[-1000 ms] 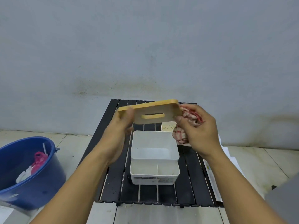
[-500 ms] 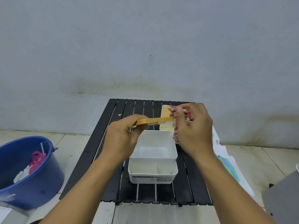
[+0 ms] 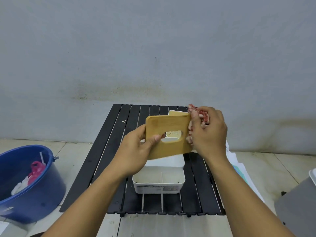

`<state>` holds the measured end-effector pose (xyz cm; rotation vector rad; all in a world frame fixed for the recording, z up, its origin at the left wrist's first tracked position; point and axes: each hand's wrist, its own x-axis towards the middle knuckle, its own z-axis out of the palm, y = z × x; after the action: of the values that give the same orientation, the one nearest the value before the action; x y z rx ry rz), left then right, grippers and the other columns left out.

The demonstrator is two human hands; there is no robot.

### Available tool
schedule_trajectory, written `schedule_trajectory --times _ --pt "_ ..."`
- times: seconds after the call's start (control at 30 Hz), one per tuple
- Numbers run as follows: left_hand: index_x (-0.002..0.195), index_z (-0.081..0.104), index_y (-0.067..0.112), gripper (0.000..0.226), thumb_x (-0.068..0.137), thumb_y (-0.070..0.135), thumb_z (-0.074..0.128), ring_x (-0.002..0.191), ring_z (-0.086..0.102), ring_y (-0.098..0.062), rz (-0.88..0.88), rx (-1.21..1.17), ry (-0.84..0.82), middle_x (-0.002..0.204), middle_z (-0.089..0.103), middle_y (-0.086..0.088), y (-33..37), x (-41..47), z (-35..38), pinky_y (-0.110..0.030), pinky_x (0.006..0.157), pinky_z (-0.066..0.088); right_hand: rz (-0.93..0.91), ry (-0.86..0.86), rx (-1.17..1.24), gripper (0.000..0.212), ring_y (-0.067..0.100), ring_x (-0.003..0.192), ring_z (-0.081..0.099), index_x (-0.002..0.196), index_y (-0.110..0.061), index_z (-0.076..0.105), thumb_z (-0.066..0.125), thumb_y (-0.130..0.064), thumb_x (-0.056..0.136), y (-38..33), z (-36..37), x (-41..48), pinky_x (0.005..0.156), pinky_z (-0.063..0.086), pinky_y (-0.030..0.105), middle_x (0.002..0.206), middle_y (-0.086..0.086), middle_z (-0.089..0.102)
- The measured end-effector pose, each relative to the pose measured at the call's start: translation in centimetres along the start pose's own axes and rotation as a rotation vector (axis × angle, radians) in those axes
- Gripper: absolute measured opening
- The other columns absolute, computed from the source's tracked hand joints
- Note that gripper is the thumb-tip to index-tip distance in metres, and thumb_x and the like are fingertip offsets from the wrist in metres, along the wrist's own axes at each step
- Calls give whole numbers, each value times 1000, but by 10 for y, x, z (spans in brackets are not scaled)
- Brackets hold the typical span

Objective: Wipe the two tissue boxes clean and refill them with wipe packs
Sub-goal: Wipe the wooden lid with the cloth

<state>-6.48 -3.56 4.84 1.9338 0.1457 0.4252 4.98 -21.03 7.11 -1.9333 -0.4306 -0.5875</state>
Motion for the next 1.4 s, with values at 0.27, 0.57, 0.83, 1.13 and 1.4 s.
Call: schedule_trajectory --times 0.27,0.57,0.83,1.13,1.4 --pt "116 64 8 27 111 9 37 57 63 -4 -191 -405 -127 68 70 5 16 -7 17 -17 53 52 -497 -321 -73 39 21 107 54 131 -17 64 44 -31 101 -43 31 -48 81 50 33 119 4 54" --pt "125 65 22 31 112 15 37 83 74 -16 -175 -354 -97 100 79 3 15 -2 2 -35 68 62 -65 -139 -160 31 -6 81 58 133 -34 64 53 -28 104 20 9 -6 70 41 6 109 -8 48" --pt "119 65 5 26 110 8 40 68 65 -20 -171 -443 -2 82 69 -10 15 0 0 -32 61 60 -449 -297 -132 38 29 94 61 130 -14 64 55 -23 94 -27 39 -51 69 57 40 119 9 56" --pt "112 68 16 29 112 14 39 64 69 -5 -253 -483 235 80 75 6 9 14 -27 -22 49 54 70 -296 -381 29 15 84 47 128 -26 66 51 -32 104 57 9 -12 73 37 26 107 -2 47" --pt "122 63 21 25 113 21 40 96 73 -24 -364 -478 360 113 74 -7 -15 19 -36 -37 63 64 342 -790 -705 22 22 90 64 115 -26 67 55 -28 97 99 19 -40 75 53 33 106 -1 67"
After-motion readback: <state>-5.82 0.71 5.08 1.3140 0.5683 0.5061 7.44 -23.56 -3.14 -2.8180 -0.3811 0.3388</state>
